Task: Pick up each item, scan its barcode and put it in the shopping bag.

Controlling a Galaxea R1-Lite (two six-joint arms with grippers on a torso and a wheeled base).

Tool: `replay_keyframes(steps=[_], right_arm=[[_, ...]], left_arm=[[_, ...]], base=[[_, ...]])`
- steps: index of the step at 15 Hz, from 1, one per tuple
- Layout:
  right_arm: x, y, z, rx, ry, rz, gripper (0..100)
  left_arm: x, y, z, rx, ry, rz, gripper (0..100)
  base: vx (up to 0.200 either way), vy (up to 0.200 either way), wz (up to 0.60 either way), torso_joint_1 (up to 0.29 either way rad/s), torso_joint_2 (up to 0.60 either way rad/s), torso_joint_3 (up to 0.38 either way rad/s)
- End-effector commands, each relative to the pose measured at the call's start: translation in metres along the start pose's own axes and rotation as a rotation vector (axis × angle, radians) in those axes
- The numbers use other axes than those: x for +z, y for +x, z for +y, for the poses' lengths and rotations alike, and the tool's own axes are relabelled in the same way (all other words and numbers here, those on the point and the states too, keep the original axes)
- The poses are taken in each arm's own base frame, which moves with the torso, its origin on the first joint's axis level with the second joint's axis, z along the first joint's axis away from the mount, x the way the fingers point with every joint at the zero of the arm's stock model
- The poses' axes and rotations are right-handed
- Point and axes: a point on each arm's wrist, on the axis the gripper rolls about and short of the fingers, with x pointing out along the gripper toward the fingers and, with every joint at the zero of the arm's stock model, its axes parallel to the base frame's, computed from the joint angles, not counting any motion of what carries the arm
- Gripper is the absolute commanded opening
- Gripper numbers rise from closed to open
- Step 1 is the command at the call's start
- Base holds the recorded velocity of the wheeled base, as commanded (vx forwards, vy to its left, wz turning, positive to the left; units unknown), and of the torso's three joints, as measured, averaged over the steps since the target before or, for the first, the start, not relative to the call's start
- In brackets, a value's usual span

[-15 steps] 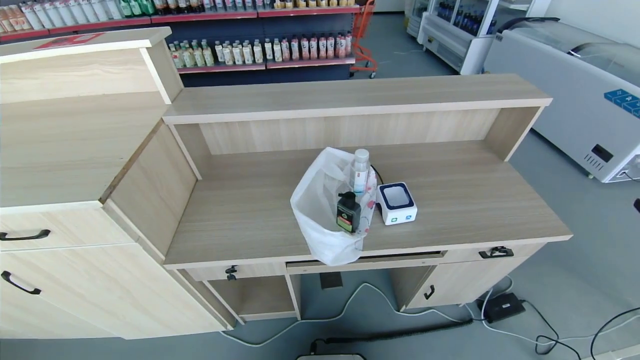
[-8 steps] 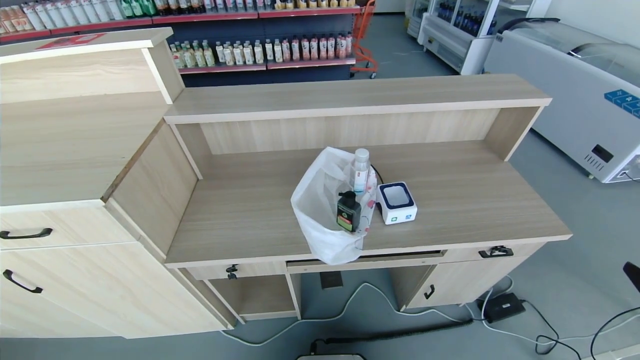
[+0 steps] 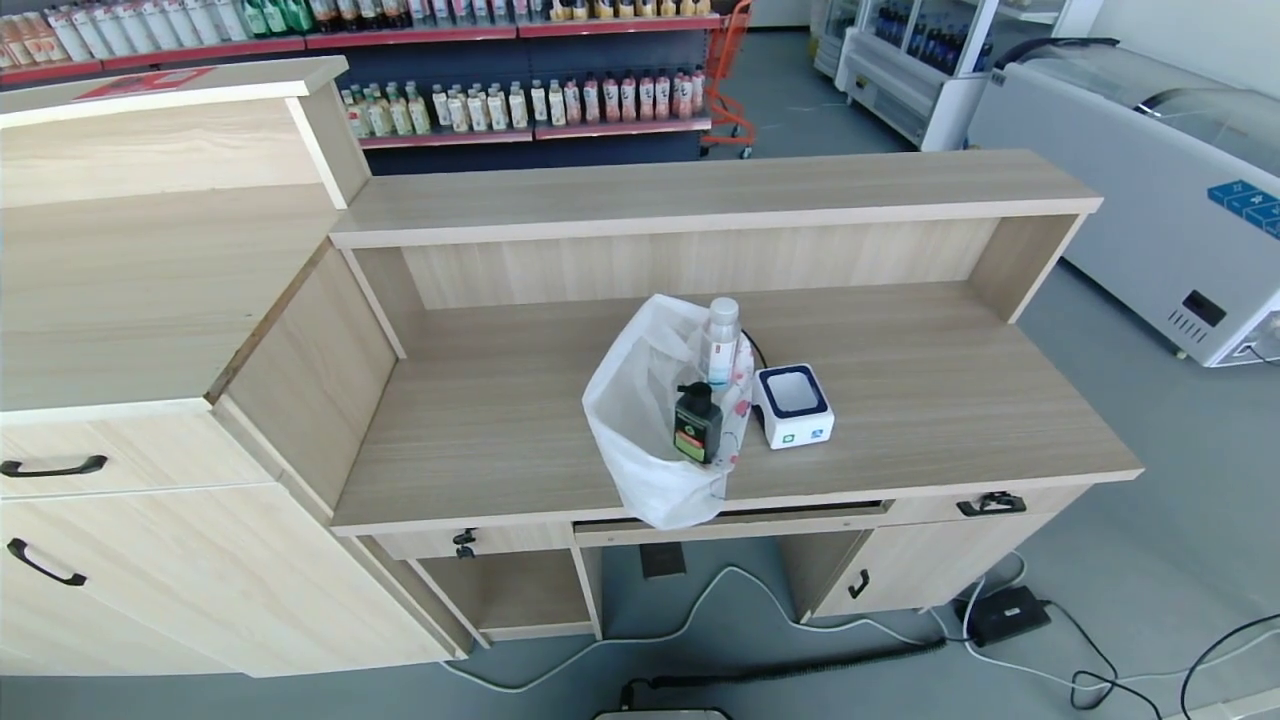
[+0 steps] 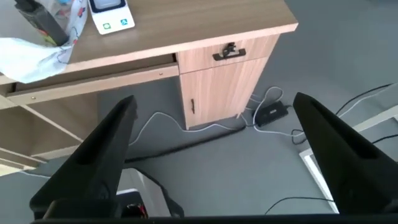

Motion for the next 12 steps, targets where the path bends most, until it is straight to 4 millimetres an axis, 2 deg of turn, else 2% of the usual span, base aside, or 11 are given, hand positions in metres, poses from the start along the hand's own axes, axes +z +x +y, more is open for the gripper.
replay_keyframes(steps=[1,4,12], right_arm=[[-0.0081,-0.0064,-0.0015,0.051,0.006,-0.046,100],[-0.0108,-0.0119,-0.0032,0.105,0.011,-0.120,100],[-0.0111,-0.0119,-0.0033,0.104,0.042,-0.116,100]], left_arm=[[0.0000,0.0000,0.0000,-0.001,0.000,0.000,100],[0.0000,0.0000,0.0000,-0.001,0.000,0.000,100],[0.0000,0.0000,0.0000,-0.001,0.000,0.000,100]], base=[[0.000,0.000,0.00,0.000,0.00,0.000],[0.000,0.000,0.00,0.000,0.00,0.000],[0.000,0.000,0.00,0.000,0.00,0.000]])
